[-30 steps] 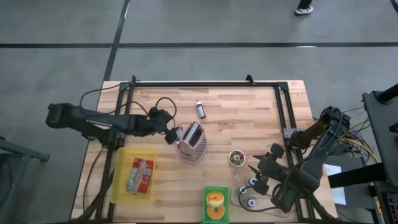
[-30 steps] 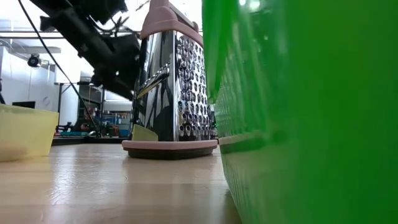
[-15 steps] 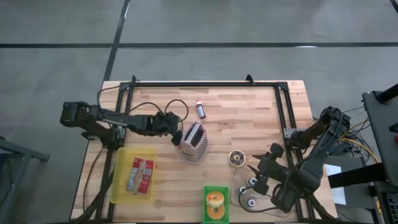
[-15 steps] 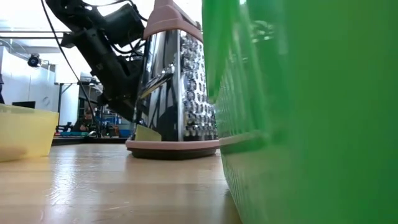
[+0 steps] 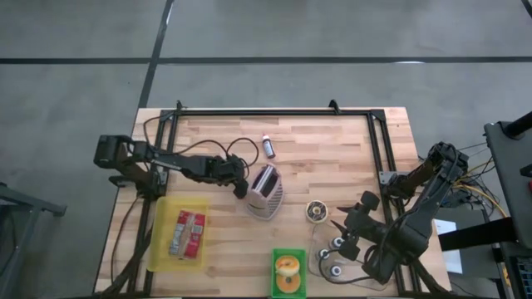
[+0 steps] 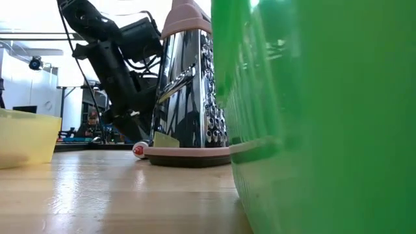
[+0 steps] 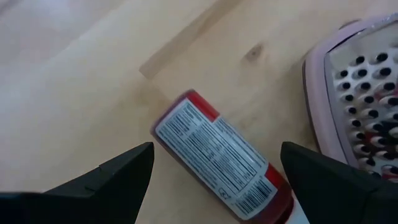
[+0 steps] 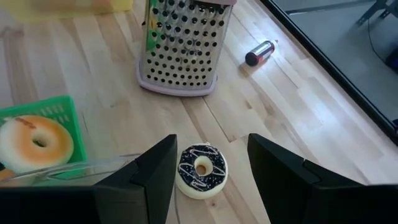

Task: Pick & Place Food Item
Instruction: Put the red food coloring bottle into the transparent bin

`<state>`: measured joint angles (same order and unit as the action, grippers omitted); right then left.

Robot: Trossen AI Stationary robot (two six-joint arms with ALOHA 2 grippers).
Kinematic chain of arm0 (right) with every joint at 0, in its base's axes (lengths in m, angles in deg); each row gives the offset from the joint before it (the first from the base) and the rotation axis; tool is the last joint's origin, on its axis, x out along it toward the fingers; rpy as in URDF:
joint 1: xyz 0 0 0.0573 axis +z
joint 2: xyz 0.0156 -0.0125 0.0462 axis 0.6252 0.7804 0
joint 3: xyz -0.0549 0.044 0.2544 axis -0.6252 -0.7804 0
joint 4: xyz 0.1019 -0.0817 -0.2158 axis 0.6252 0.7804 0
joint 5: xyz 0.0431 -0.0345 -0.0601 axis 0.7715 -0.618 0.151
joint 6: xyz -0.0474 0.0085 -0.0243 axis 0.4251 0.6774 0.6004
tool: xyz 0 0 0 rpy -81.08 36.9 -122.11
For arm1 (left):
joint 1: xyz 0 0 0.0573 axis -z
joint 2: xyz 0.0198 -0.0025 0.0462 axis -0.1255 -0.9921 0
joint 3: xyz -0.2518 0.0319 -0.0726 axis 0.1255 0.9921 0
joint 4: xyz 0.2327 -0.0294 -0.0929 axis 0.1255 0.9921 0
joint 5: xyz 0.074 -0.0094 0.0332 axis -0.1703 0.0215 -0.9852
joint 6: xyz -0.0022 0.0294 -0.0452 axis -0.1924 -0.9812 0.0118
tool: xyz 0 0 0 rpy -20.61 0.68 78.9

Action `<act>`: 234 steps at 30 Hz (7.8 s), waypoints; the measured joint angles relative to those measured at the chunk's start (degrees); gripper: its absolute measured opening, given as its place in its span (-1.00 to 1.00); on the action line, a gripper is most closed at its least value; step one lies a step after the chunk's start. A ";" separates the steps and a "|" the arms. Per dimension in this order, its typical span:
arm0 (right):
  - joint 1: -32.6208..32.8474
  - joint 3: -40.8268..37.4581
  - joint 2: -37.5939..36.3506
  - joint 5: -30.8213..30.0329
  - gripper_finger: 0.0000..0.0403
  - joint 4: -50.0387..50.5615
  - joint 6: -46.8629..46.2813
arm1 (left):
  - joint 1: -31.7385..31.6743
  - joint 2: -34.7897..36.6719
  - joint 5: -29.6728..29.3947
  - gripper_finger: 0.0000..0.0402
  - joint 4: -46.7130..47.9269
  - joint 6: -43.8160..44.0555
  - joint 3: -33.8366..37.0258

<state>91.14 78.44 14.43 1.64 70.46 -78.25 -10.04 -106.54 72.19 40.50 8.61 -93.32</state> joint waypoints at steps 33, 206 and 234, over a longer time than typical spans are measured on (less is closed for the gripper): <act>0.01 -0.02 -0.07 -0.01 -0.04 -0.19 0.44 | 0.09 -0.23 -0.90 -0.76 -0.25 -4.88 0.02; -32.76 -1.33 9.35 27.85 -0.35 -77.80 83.07 | 34.03 12.73 -26.46 -0.81 5.60 -51.96 -23.37; -32.42 -1.33 9.42 29.39 -0.35 -76.10 82.57 | 34.35 12.83 -26.62 0.08 4.96 -54.01 -24.88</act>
<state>58.72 77.11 23.85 31.03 -5.65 4.32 24.31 -93.70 45.57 45.46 -45.40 -118.20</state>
